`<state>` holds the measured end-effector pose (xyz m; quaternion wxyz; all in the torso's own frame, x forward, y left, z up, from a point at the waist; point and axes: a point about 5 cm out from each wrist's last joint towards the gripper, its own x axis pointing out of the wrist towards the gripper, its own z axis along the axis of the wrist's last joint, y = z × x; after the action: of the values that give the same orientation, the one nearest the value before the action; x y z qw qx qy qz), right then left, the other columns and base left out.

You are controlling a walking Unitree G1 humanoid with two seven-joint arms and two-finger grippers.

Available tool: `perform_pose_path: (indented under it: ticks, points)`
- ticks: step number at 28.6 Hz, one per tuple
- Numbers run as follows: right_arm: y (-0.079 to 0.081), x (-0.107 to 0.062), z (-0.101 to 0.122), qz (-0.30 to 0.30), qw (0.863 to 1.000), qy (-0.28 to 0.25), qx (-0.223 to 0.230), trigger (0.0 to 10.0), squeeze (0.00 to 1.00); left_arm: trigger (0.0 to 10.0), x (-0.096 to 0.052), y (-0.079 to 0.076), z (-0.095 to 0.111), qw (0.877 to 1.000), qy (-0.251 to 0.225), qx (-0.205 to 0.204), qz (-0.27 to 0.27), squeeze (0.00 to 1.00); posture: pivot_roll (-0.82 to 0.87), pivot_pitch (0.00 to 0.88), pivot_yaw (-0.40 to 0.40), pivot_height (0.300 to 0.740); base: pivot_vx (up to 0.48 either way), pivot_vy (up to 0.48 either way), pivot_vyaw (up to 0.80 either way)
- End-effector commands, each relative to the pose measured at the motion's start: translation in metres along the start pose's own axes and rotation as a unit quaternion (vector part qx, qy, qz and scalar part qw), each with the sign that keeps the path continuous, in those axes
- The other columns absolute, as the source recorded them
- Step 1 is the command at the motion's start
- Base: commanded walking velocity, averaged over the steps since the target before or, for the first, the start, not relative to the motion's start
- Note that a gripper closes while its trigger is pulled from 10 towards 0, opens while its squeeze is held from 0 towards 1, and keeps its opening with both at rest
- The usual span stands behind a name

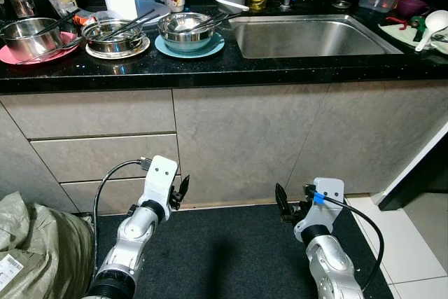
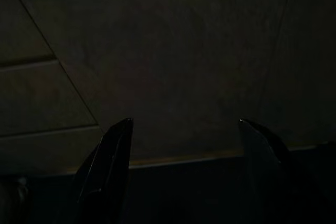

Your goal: Kitchen organization

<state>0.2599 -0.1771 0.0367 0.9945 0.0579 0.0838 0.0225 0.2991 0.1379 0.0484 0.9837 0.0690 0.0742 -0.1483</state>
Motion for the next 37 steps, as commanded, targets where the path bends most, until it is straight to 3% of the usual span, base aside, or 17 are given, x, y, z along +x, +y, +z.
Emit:
perform_pose_path:
  ticks: [1,6,7,8,9,10,20,21,22,23,24,25,26,27,37]
  points:
    - [0.001,-0.0012,-0.0069,0.001,1.0,0.023,-0.008,10.0,0.0,10.0,-0.0001,-0.0024,-0.0054,1.0,0.016,-0.003,-0.01,0.0,0.02,0.0,-0.032,0.74,0.0,0.0,0.0]
    - [0.0012,-0.0015,-0.0073,-0.004,1.0,0.023,-0.007,10.0,0.0,10.0,0.0005,-0.0021,-0.0057,1.0,0.02,-0.005,-0.015,0.0,0.01,0.0,-0.027,0.74,0.0,0.0,0.0]
    - [0.0011,-0.0014,-0.0071,-0.004,1.0,0.022,-0.006,10.0,0.38,10.0,0.0006,-0.0022,-0.0056,1.0,0.02,-0.005,-0.016,0.0,0.01,0.0,-0.024,0.74,0.0,0.0,0.0]
    - [0.0011,-0.0014,-0.0071,-0.004,1.0,0.022,-0.006,10.0,0.38,10.0,0.0006,-0.0022,-0.0056,1.0,0.02,-0.005,-0.016,0.0,0.01,0.0,-0.024,0.74,0.0,0.0,0.0]
    - [0.0008,-0.0013,-0.0068,-0.004,1.0,0.022,-0.006,10.0,0.94,10.0,0.0009,-0.0025,-0.0054,1.0,0.021,-0.006,-0.017,0.0,0.01,0.0,-0.029,0.74,0.0,0.0,0.0]
    - [0.0003,-0.0009,-0.0063,-0.003,1.0,0.022,-0.006,10.0,1.0,10.0,0.0014,-0.0029,-0.0051,1.0,0.021,-0.007,-0.017,0.0,0.01,0.0,-0.036,0.74,0.0,0.0,0.0]
    - [-0.0015,0.0012,-0.0045,-0.002,1.0,0.023,-0.008,10.0,1.0,10.0,0.0036,-0.0042,-0.0038,0.999,0.02,-0.016,-0.02,0.0,0.03,0.0,-0.044,0.74,0.0,0.0,0.0]
    - [-0.0017,0.0016,-0.0041,-0.002,1.0,0.022,-0.008,10.0,1.0,10.0,0.0039,-0.0042,-0.0032,0.999,0.019,-0.017,-0.02,0.5,0.03,0.0,-0.046,0.74,0.0,0.0,0.0]
    - [-0.0017,0.0016,-0.0041,-0.002,1.0,0.022,-0.008,10.0,1.0,10.0,0.0039,-0.0042,-0.0032,0.999,0.019,-0.017,-0.02,0.5,0.03,0.0,-0.046,0.74,0.0,0.0,0.0]
    - [-0.0015,0.002,-0.0035,-0.002,1.0,0.02,-0.004,10.0,1.0,10.0,0.004,-0.0036,-0.002,1.0,0.014,-0.019,-0.018,1.0,0.03,0.0,-0.046,0.74,0.0,0.0,0.0]
    - [-0.0015,0.002,-0.0035,-0.002,1.0,0.02,-0.004,10.0,1.0,10.0,0.004,-0.0036,-0.002,1.0,0.014,-0.019,-0.018,1.0,0.03,0.0,-0.046,0.74,0.0,0.0,0.0]
    - [-0.0014,0.0022,-0.0033,-0.001,1.0,0.018,-0.001,10.0,0.83,10.0,0.0039,-0.0032,-0.0013,1.0,0.011,-0.021,-0.017,1.0,0.03,0.0,-0.047,0.74,0.0,0.0,0.0]
    - [-0.0013,0.0023,-0.003,-0.001,1.0,0.017,0.001,10.0,0.08,10.0,0.0037,-0.0029,-0.0006,1.0,0.007,-0.023,-0.016,1.0,0.03,0.0,-0.047,0.74,0.0,0.0,0.0]
    - [-0.0011,0.0022,-0.003,0.0,1.0,0.017,0.003,10.0,0.0,10.0,0.0035,-0.0026,-0.0003,1.0,0.005,-0.026,-0.016,1.0,0.04,0.0,-0.048,0.74,0.0,0.0,0.0]
    - [-0.0005,0.0016,-0.0023,0.0,1.0,0.014,0.011,10.0,0.0,10.0,0.0031,-0.0009,0.0003,1.0,0.002,-0.022,-0.013,1.0,0.03,0.0,-0.043,0.74,0.0,0.0,0.0]
